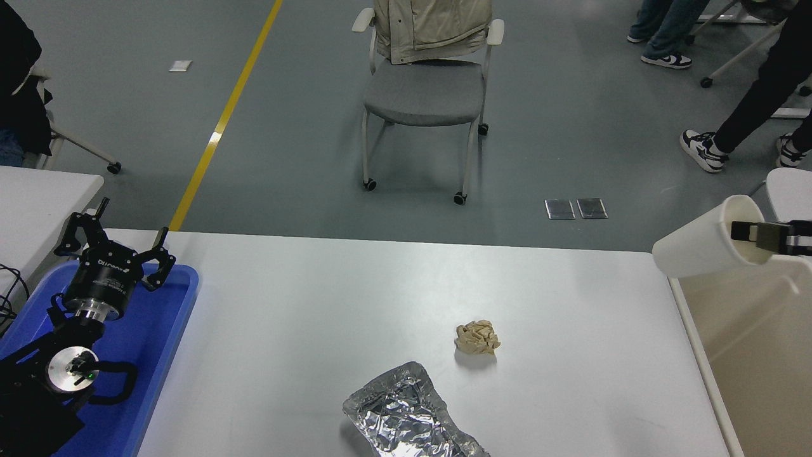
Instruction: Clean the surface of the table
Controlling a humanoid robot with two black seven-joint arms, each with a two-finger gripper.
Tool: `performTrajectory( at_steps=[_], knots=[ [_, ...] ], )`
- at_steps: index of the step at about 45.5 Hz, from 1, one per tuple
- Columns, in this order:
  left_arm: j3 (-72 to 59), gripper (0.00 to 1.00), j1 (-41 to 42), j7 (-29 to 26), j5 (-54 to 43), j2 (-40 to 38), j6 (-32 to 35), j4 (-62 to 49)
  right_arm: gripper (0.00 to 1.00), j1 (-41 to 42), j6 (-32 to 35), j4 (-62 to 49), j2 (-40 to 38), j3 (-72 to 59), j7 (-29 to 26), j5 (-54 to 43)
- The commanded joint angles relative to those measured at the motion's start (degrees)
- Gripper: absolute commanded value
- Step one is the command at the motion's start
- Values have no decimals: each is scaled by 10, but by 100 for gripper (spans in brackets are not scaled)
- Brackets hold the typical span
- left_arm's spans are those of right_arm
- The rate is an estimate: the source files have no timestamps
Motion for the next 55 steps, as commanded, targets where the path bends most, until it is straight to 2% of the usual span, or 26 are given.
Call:
performTrajectory(
  at_steps=[1,11,29,36,42,55],
  knots=[
    [0,100,0,0,1,0,0,0,0,-38,-15,-85,0,1,11,-13],
    [0,100,0,0,0,0,0,0,0,-88,-49,-147,15,2,29,-13],
    [0,100,0,0,1,0,0,0,0,-197,-125,-305,96,2,48,-12],
    [0,100,0,0,0,0,0,0,0,-226,-133,-407,154,3,52,-3],
    [0,100,0,0,0,0,0,0,0,-232,-133,-493,200,3,84,2],
    [0,100,0,0,0,0,0,0,0,-271,-134,-605,268,2,94,41]
  ],
)
